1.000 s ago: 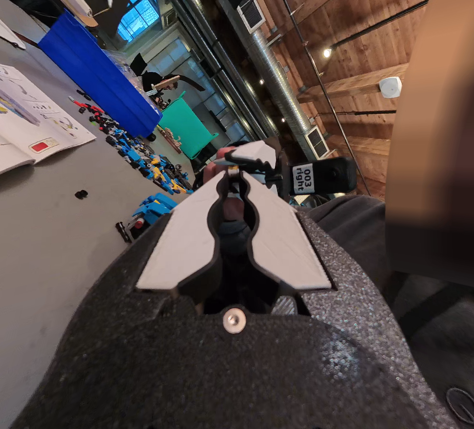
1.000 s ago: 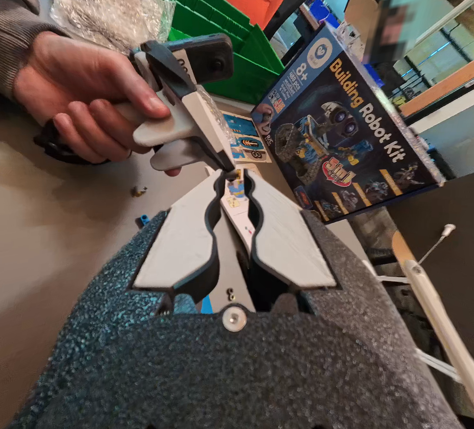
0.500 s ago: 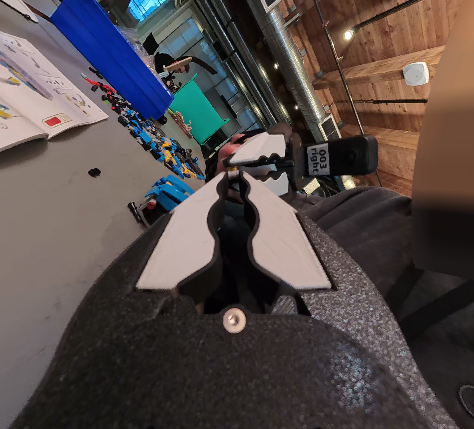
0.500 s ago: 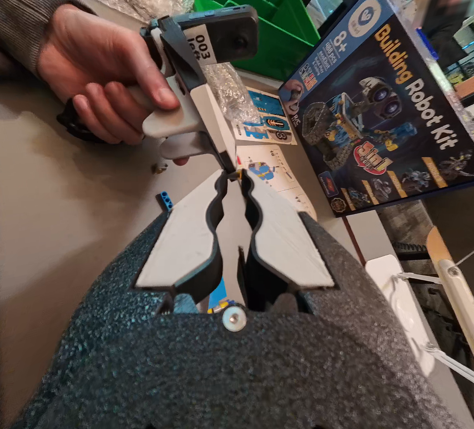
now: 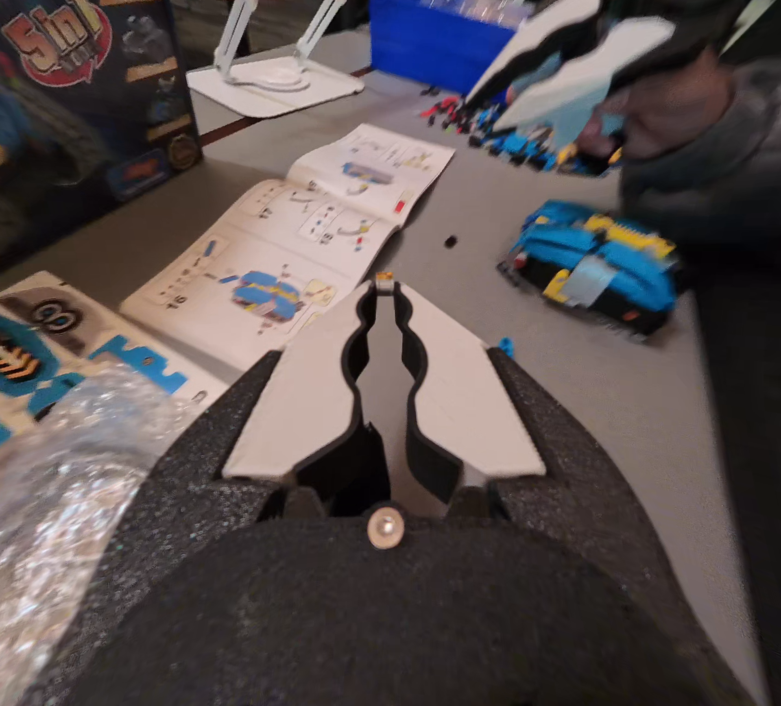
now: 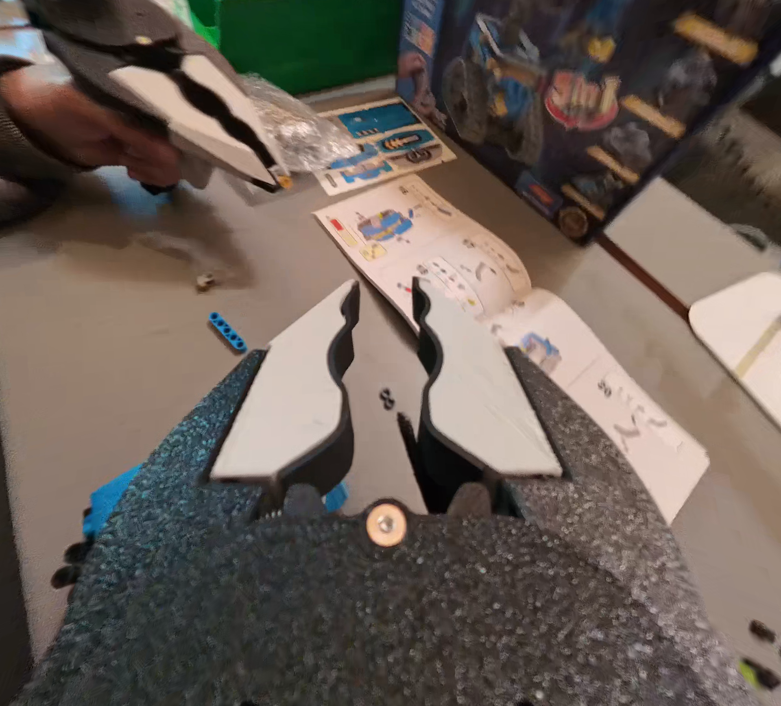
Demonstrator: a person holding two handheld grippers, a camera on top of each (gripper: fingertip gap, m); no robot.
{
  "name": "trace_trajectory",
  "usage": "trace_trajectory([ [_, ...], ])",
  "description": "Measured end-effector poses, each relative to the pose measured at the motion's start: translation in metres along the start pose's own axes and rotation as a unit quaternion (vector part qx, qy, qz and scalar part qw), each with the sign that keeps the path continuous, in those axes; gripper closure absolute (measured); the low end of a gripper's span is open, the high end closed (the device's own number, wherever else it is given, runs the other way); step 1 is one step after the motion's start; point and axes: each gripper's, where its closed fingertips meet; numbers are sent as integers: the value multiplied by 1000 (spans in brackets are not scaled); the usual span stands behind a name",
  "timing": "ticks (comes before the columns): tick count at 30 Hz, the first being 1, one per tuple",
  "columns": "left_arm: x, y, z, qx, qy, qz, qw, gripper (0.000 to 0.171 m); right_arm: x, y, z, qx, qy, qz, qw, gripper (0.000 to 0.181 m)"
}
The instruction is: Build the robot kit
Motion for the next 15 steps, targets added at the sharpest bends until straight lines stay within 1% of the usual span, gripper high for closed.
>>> trace_trajectory([
  [2, 8, 12, -1, 27, -23, -35, 999, 164, -17, 14, 2, 11, 15, -44, 999, 161],
  [5, 2, 19, -4, 46, -2, -37, 998, 164, -29, 31, 1, 25, 24, -93, 995, 162],
  [10, 2, 19, -4, 44, 10, -14, 999, 165, -23, 42, -7, 20, -2, -144, 989, 164],
  [15, 1, 20, -4, 47, 12, -17, 999, 164, -21, 49, -13, 20, -6, -144, 989, 165],
])
Point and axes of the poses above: each gripper's, where its closed fingertips meet, z back along the fingers, y out of its underside, x = y × z across the jaws, and after that the axes turned 12 degrees about -x, right-handed
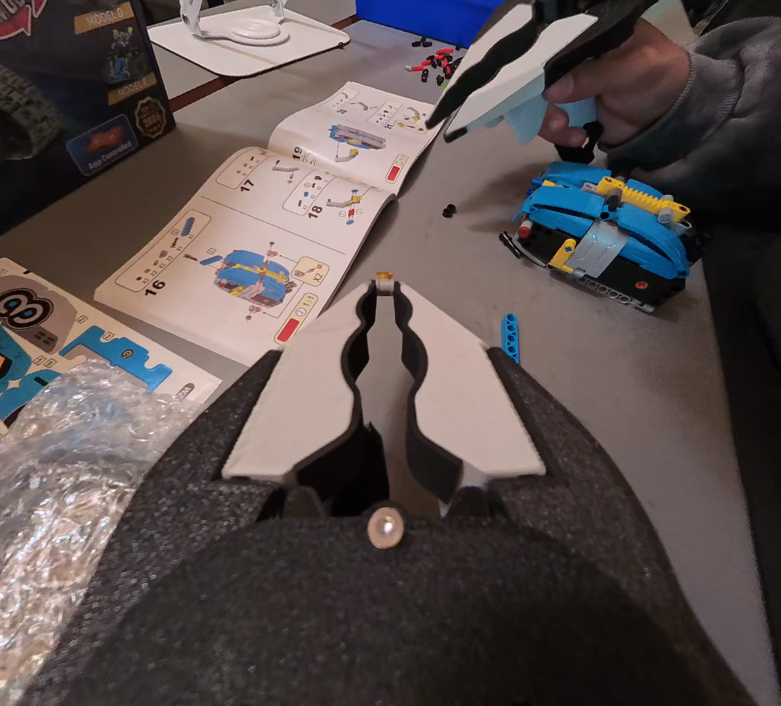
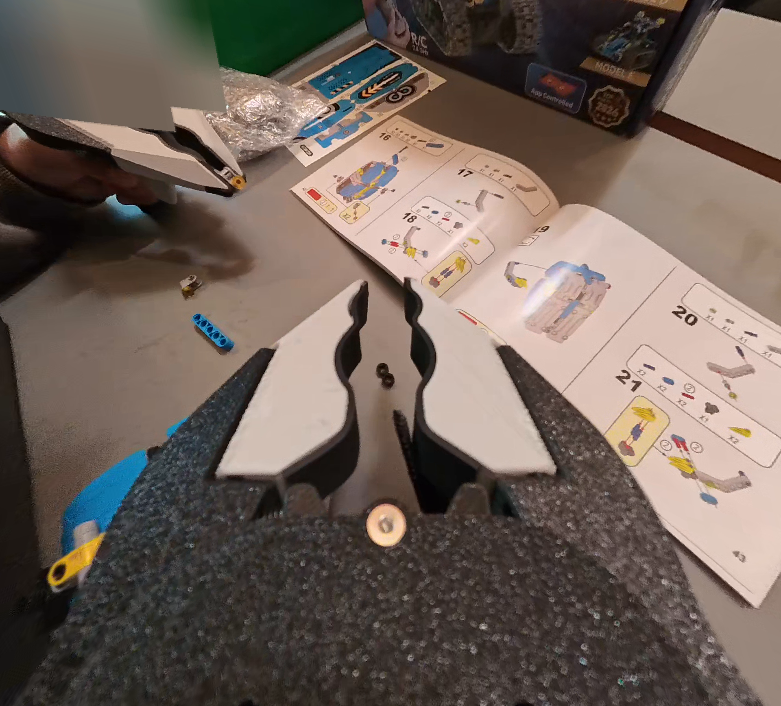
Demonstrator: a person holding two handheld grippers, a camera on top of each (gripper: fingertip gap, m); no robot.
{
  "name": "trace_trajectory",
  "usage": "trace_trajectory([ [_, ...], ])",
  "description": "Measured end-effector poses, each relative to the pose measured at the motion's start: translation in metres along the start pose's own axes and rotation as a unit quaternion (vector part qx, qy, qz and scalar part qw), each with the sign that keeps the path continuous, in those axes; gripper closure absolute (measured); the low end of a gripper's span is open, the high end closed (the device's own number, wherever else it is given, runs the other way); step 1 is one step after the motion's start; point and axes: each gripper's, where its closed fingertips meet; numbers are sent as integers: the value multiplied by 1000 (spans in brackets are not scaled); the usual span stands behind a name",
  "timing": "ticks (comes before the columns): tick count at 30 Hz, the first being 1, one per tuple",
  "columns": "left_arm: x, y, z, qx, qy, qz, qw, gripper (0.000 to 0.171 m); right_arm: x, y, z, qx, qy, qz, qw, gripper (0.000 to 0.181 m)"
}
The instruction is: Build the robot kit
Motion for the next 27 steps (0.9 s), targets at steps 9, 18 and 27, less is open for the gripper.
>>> trace_trajectory([
  [9, 6, -5, 3, -17, 1, 40, 999, 165, -8, 12, -2, 11, 1, -35, 999, 166],
  [18, 5, -3, 2, -12, 1, 36, 999, 164, -9, 13, -2, 18, 4, -26, 999, 166],
  [27, 6, -2, 1, -8, 1, 39, 999, 164, -10, 15, -2, 23, 7, -19, 1000, 167],
])
Point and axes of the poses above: each gripper's, where its closed fingertips meet, z back along the fingers, y out of its underside, x = y × z across the jaws, and after that the axes turned 12 degrees about -x, right-handed
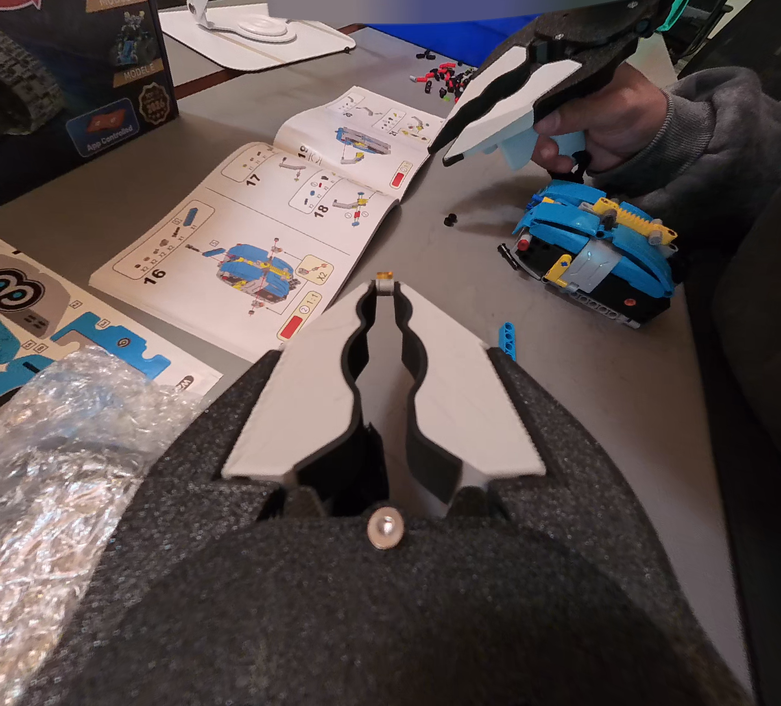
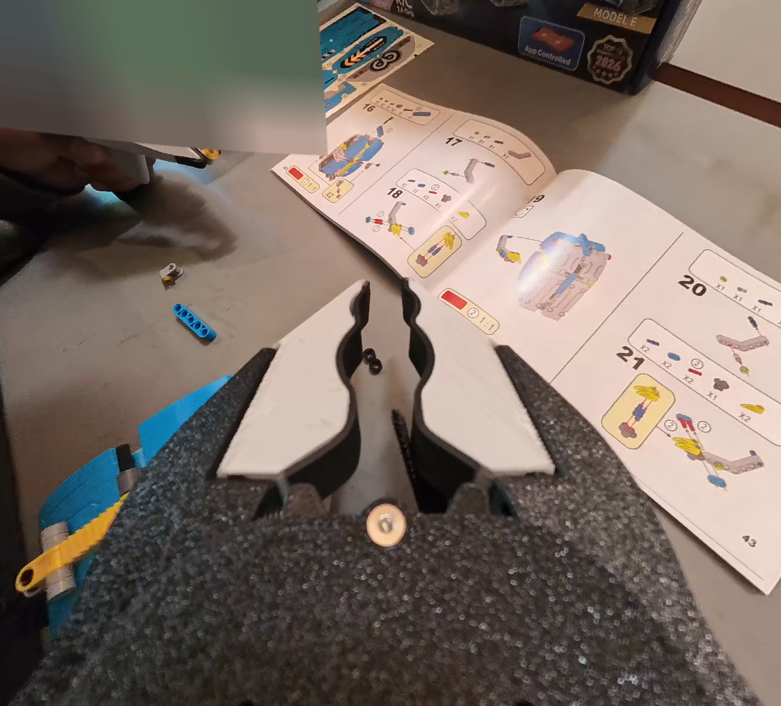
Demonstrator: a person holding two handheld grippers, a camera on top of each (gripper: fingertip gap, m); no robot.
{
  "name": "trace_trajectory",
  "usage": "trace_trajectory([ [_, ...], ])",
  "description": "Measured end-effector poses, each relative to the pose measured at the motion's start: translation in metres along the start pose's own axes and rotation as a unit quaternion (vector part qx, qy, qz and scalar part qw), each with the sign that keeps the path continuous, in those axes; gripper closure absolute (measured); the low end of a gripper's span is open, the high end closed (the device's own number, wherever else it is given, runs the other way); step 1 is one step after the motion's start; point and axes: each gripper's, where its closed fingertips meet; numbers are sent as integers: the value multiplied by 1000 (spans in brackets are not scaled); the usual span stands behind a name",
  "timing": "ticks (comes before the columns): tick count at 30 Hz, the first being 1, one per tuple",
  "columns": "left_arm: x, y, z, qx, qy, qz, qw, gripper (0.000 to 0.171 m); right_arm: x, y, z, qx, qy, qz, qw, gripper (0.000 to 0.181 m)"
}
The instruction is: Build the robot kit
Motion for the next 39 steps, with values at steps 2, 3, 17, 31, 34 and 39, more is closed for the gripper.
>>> trace_trajectory([
  [2, 0, 0, 0, 0, 0, 1, 1000, 164, 0, 0, 0, 1, -1, 0, 1000, 167],
  [3, 0, 0, 0, 0, 0, 2, 1000, 164, 0, 1, -1, 2, -1, 0, 1000, 167],
  [17, 0, 1, -1, 4, 4, 4, 1000, 164, -4, -3, 2, -9, 3, 0, 1000, 165],
  [31, -148, -21, 0, -38, 223, -180, 957, 164, 83, -54, 71, -55, -177, 17, 982, 153],
  [34, -196, -18, 4, -29, 274, -223, 935, 164, 150, -26, 111, 0, -283, -29, 959, 146],
  [39, -230, -14, -7, -5, 293, -153, 944, 164, 193, -12, 125, -113, -234, 26, 965, 154],
])
Point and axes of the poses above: each gripper's, where its closed fingertips meet, z back along the fingers, y out of its underside, x = y × z across the jaws, and after that the axes turned 12 degrees about -x, right-handed
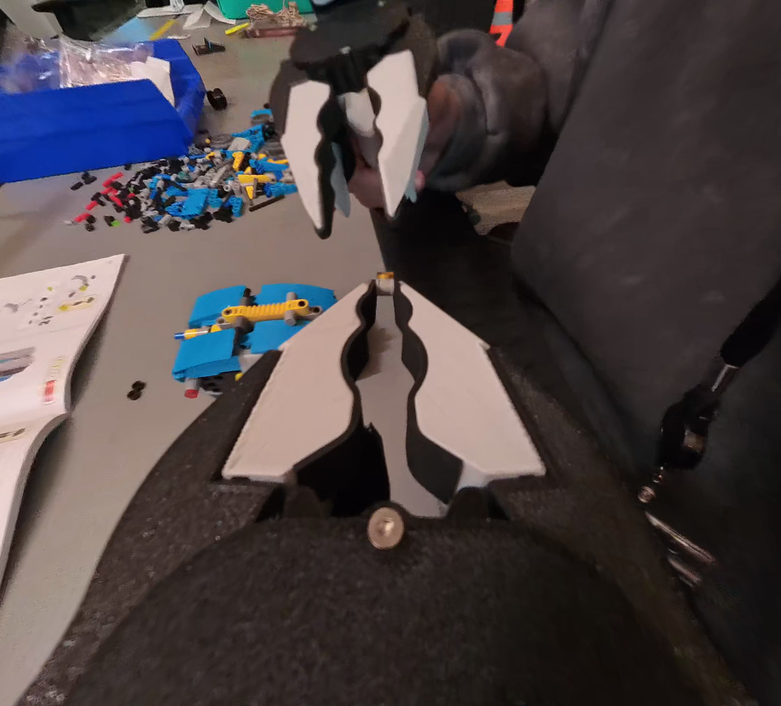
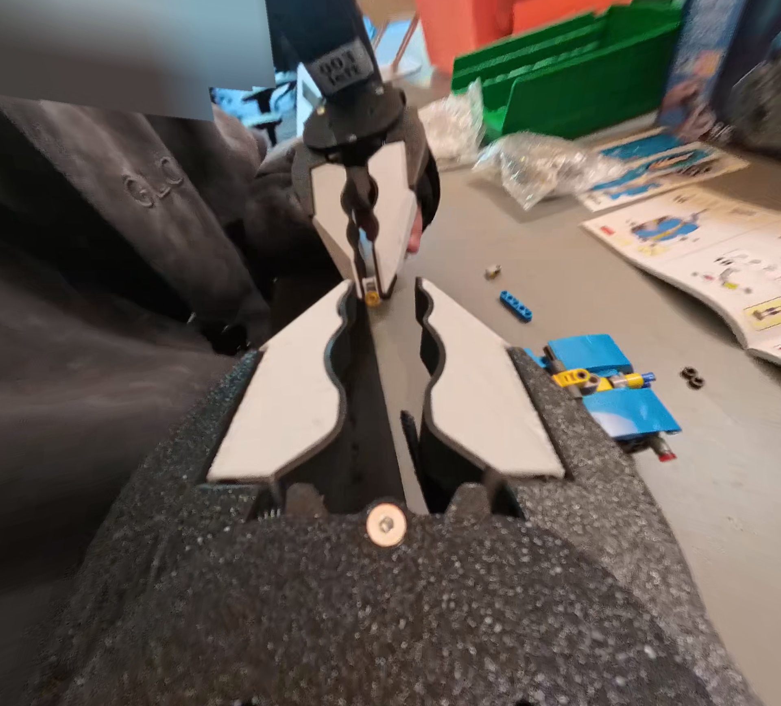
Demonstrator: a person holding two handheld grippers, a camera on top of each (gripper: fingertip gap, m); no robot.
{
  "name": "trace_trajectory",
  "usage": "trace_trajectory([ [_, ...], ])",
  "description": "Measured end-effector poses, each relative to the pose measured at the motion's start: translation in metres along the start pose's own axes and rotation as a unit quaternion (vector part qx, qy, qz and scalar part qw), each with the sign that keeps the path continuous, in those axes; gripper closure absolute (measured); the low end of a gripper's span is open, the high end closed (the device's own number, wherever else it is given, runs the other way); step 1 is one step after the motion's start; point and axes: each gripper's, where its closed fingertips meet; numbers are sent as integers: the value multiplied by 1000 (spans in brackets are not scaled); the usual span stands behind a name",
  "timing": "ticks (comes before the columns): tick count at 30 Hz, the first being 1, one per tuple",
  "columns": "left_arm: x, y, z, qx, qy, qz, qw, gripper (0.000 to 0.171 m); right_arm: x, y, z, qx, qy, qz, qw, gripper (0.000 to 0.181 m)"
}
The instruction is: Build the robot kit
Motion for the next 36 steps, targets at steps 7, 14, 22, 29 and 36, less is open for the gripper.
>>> trace_trajectory([
  [7, -11, -18, -10, -37, -3, 27, 999, 164, 19, 9, 4, -31, 24, 33, 999, 158],
  [14, -9, -29, -11, -99, -10, 62, 993, 164, 23, 4, 1, -68, 1, 9, 998, 166],
  [22, 3, -25, -7, -125, 14, 222, 967, 164, 14, 3, 1, -79, 0, 12, 997, 172],
  [29, 33, -33, 4, -209, 39, 426, 879, 165, -20, -2, -12, -76, 99, 162, 979, 162],
  [36, 58, -31, 9, -237, 90, 499, 828, 165, -53, -6, -28, -59, 152, 280, 946, 174],
])
Point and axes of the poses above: each gripper's, where its closed fingertips meet, z back along the fingers, y out of its underside, x = y × z across the jaws, and after that the axes turned 12 degrees about -x, right-handed
